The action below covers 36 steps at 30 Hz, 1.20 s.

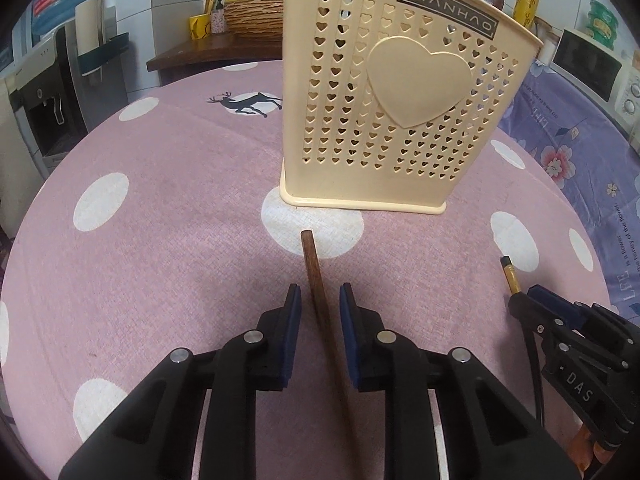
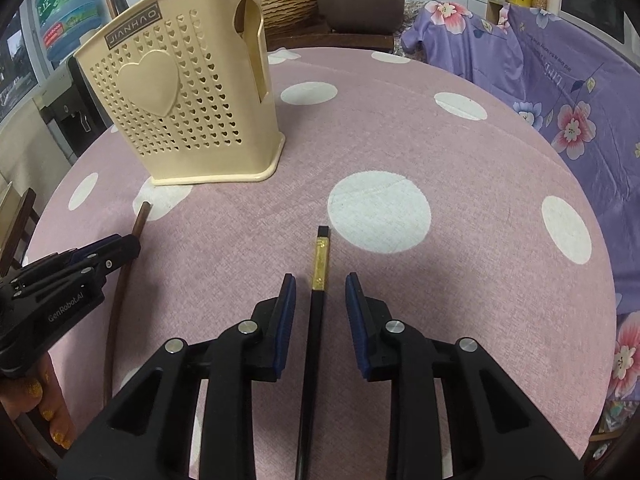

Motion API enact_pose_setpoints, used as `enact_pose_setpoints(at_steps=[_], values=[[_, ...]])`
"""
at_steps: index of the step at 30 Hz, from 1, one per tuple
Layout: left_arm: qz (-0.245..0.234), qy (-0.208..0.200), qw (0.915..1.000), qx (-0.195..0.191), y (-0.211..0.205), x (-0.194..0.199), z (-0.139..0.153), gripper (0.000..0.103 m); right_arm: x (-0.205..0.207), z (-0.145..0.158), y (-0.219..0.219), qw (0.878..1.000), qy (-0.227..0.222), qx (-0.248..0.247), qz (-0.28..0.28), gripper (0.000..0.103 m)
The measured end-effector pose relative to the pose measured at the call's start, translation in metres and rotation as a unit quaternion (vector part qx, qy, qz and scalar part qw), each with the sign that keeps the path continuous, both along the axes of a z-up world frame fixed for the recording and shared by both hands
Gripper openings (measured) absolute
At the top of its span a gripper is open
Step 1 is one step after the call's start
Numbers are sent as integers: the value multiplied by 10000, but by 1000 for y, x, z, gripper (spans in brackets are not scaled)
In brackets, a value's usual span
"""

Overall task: Organize utensils
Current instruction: 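Close the left tool on the brown wooden chopstick, then insert the black chopstick into the holder with the right tool while the left tool inserts the brown one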

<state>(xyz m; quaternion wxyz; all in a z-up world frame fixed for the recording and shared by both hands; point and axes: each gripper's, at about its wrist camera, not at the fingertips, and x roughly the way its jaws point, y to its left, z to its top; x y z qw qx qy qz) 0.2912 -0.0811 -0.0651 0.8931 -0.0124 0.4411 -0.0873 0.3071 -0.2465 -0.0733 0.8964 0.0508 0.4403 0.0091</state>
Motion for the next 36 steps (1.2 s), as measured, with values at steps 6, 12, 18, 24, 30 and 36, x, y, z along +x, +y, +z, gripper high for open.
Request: enact_pose_setpoints(at_steps=[6,12,18,24,30,36], values=[[29,9,10000,49,-3,7,0,9,12,0,7,9994,-21,-334,-8,11],[-17,-26,9999,149,-7,7,0,9,13,0,8,9995,-8,-325,-11,9],[-17,35,10000,30,-5,9,1,8,14,0,2,10000,-4,-39,-21,8],[-74,-158,9994,-315,5,0,19,8,2,15,-3,9993,-255,261,16,8],[-169,-798,9940,-730,21,-31,69,8,-26,58,-12,9944,-830,638,112,8],[-292,-1582,9822,-971,37,-67,125,8,-66,117,-17,9833,-1625,780,265,8]])
